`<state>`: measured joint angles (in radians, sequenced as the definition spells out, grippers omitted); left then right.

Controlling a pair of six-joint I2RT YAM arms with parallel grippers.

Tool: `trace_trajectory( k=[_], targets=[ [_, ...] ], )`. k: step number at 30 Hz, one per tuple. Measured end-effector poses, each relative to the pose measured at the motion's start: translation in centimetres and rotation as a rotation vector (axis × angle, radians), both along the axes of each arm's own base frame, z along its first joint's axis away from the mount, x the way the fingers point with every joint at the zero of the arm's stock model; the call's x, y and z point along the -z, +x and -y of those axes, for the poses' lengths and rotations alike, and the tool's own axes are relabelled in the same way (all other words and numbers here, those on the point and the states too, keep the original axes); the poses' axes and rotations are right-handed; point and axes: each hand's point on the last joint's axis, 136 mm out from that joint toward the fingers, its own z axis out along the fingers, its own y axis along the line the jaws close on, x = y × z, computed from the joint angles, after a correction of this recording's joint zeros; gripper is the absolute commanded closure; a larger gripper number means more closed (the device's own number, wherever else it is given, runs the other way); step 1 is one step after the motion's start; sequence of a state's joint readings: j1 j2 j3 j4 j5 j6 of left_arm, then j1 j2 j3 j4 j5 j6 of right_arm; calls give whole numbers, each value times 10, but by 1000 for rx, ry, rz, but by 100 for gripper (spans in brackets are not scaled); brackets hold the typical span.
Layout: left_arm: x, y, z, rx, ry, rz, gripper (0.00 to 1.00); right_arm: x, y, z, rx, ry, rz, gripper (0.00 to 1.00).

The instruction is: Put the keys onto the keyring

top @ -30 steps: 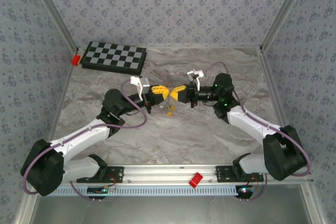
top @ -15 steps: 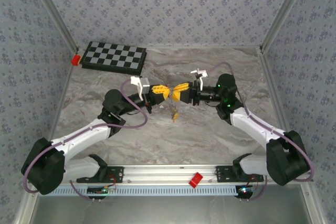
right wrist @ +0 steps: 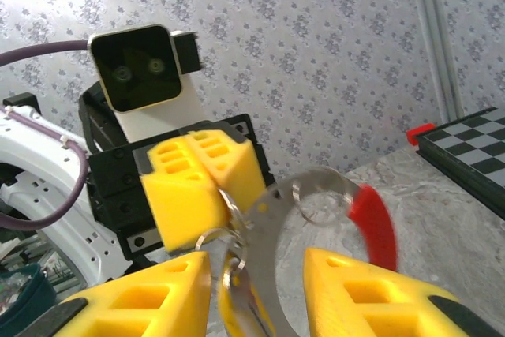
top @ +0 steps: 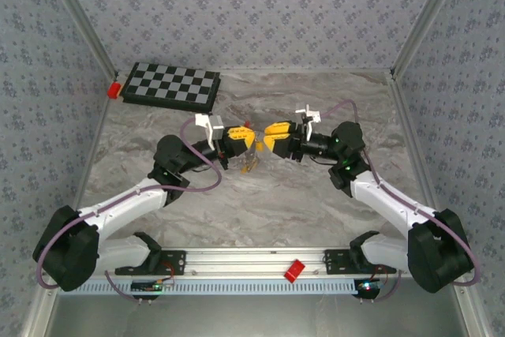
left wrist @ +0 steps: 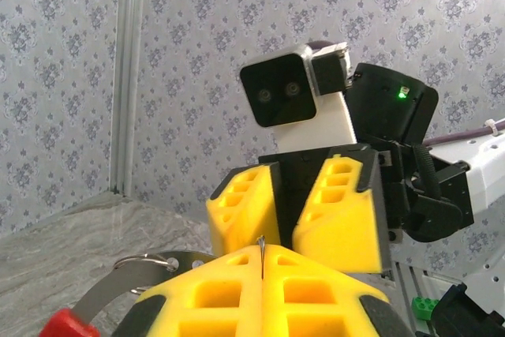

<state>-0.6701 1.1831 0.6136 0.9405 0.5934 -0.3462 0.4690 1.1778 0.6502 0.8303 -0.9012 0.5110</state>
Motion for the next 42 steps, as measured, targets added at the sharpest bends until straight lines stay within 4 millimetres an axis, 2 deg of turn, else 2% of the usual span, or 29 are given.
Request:
trace_trajectory(
  k=[7, 17, 25, 27, 29, 33, 39, 40, 42],
  targets=[
    [2, -1, 2, 7, 2, -7, 100, 1, 0, -8, -24, -2, 4, 67],
    [4, 0, 3, 8, 6, -12, 100, -3, 1, -11, -31, 1, 15, 79],
    [5, 0, 4, 12, 8, -15, 100, -1, -3, -16, -60, -6, 17, 80],
    [5, 0, 4, 11, 8, -15, 100, 1, -3, -17, -65, -10, 15, 85],
    [5, 0, 4, 11, 8, -15, 100, 1, -4, -17, -68, -13, 26, 94],
    [5, 1, 4, 7, 7, -18, 100, 2, -3, -17, -69, -16, 28, 100],
    [6, 1, 4, 7, 8, -20, 100, 3, -3, -16, -68, -19, 30, 100],
    [6, 1, 4, 6, 10, -22, 99, 3, -2, -16, -66, -21, 30, 100],
    [9, 2, 4, 3, 19, -30, 90, 6, -2, -15, -64, -30, 28, 100]
  ],
)
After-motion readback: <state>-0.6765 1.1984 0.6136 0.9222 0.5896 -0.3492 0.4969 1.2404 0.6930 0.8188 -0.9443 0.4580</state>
